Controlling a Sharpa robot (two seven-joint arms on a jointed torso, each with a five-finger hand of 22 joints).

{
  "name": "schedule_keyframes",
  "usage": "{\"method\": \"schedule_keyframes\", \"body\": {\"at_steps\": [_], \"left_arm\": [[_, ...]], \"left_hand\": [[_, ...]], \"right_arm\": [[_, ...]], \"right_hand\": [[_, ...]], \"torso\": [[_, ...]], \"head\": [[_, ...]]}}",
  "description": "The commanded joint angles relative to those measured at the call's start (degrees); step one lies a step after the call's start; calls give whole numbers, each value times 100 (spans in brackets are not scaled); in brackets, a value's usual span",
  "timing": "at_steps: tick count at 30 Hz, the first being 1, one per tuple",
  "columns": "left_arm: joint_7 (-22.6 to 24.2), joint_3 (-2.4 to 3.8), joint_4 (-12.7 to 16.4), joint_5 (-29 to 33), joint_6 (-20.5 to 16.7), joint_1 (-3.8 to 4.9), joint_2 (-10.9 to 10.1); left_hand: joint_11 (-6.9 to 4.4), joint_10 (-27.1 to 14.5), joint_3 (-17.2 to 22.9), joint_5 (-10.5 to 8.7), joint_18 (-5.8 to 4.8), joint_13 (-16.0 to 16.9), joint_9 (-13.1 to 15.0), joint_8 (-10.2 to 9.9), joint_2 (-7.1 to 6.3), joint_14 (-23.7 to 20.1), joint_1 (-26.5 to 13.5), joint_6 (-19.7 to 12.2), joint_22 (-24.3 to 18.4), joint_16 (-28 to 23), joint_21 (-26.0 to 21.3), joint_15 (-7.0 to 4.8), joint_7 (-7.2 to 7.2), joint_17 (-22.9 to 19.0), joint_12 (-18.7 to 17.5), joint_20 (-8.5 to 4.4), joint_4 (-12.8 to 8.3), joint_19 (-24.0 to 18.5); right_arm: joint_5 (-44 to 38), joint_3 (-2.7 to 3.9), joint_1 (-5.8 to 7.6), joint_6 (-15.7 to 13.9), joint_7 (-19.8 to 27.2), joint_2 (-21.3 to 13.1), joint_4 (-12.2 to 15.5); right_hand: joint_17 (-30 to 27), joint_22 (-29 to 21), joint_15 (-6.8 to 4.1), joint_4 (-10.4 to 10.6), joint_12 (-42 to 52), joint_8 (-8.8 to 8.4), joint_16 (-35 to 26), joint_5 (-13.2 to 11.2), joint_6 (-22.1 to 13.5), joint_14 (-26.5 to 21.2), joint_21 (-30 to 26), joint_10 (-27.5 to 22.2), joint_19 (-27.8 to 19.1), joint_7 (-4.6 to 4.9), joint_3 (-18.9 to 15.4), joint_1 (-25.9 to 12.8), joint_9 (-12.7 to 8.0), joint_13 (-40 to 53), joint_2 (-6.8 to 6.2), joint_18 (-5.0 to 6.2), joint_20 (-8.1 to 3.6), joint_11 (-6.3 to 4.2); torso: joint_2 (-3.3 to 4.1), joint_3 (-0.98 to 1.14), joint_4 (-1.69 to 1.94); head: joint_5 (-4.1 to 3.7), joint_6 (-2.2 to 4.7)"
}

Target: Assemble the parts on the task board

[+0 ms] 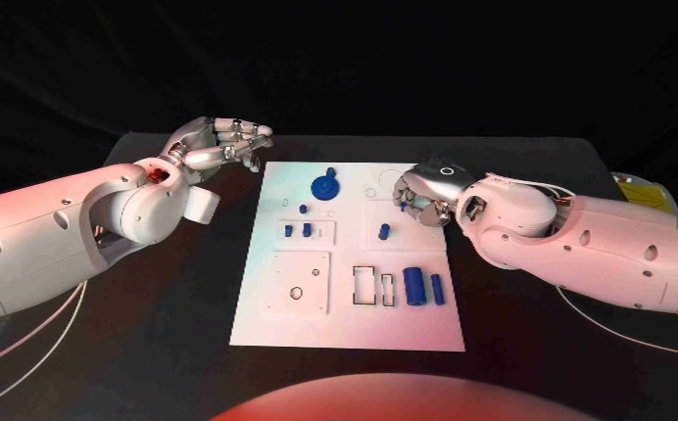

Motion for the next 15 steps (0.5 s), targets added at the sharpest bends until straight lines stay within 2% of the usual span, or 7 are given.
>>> {"method": "schedule_keyframes", "body": {"at_steps": [1,10,13,15], "left_arm": [[-14,5,-1,52,117,3,20],[-36,5,-16,62,133,2,33],[-37,5,-18,70,140,2,37],[-37,5,-18,77,145,2,42]], "left_hand": [[-1,-47,20,14,34,6,9,17,-10,-11,-1,-4,-7,-27,-18,-13,15,-9,30,-20,-5,0],[13,-99,25,14,32,4,10,17,-15,-26,-17,-20,-22,-50,-42,-3,26,-25,31,-14,-9,-3],[17,-114,26,15,32,2,10,17,-15,-29,-20,-23,-25,-55,-47,0,29,-28,30,-13,-10,-3],[17,-114,26,15,32,2,10,17,-15,-29,-20,-23,-25,-55,-47,0,29,-28,30,-13,-10,-3]], "right_arm": [[-80,13,20,-282,-15,-22,69],[59,56,86,-465,25,-172,387],[114,65,95,-508,45,-192,527],[155,69,95,-533,64,-176,640]], "right_hand": [[10,14,-39,-15,-16,41,42,16,36,316,30,79,7,24,15,-43,16,-28,-8,-111,-46,-58],[14,23,-39,-20,-18,42,45,20,36,317,39,78,11,23,17,-50,20,-26,-14,-113,-45,-58],[16,26,-39,-29,-20,44,49,24,36,317,41,80,10,23,20,-57,25,-23,-23,-113,-45,-58],[23,32,-39,-34,-20,46,54,28,38,318,46,82,11,23,23,-61,29,-20,-27,-114,-45,-59]], "torso": [[-1,2,4],[8,5,-1],[7,3,-10],[12,5,-12]], "head": [[-3,18],[15,49],[46,61],[98,73]]}}
